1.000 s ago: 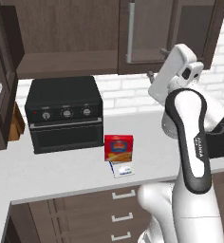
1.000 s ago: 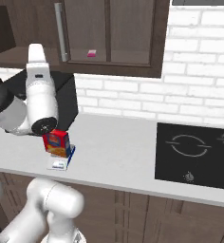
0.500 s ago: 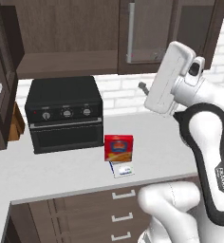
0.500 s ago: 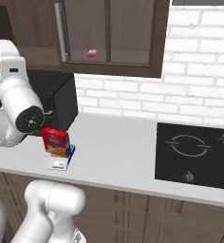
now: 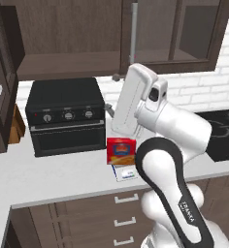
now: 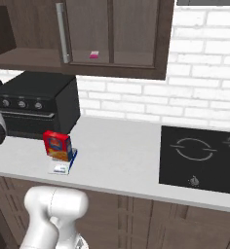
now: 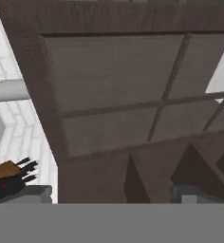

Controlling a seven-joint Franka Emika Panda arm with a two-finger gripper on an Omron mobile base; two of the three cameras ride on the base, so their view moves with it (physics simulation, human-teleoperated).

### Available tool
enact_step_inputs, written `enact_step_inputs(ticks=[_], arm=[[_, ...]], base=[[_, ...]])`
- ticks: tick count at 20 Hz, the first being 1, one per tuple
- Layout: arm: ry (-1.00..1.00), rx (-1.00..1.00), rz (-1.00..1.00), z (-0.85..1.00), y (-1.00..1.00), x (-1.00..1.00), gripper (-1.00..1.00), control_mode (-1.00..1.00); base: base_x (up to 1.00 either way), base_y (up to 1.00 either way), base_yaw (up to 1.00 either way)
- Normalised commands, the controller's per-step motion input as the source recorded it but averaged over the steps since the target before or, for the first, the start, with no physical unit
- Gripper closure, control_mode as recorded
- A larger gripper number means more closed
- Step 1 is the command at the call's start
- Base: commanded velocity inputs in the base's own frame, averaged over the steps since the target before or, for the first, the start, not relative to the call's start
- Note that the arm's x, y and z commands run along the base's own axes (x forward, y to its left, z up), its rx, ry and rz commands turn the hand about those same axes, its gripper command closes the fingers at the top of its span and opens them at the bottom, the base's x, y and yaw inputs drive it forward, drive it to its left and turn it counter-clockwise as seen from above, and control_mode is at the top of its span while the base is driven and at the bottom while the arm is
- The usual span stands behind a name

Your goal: Pick the boxed food and place it on the digital scale for weighing, and close the cabinet.

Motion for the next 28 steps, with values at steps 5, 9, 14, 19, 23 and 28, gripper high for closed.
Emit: enact_step_inputs(ticks=[5, 9, 14, 19, 23, 28], arm=[[-0.01, 0.03, 0.04, -0.01, 0.62, -0.14, -1.00, -1.00], [0.00, 0.03, 0.06, -0.01, 0.42, -0.21, -1.00, -1.00], [-0.06, 0.00, 0.06, 0.00, 0.66, -0.27, -1.00, -1.00], [-0.01, 0.01, 0.09, -0.04, 0.98, -0.14, -1.00, -1.00], [0.00, 0.04, 0.12, -0.01, 0.99, -0.26, -1.00, -1.00], [-0.04, 0.10, 0.15, 0.00, 0.42, -0.79, -1.00, -1.00]], base=[[0.00, 0.00, 0.00], [0.00, 0.00, 0.00], [0.00, 0.00, 0.00], [0.00, 0.00, 0.00], [0.00, 0.00, 0.00], [0.00, 0.00, 0.00]])
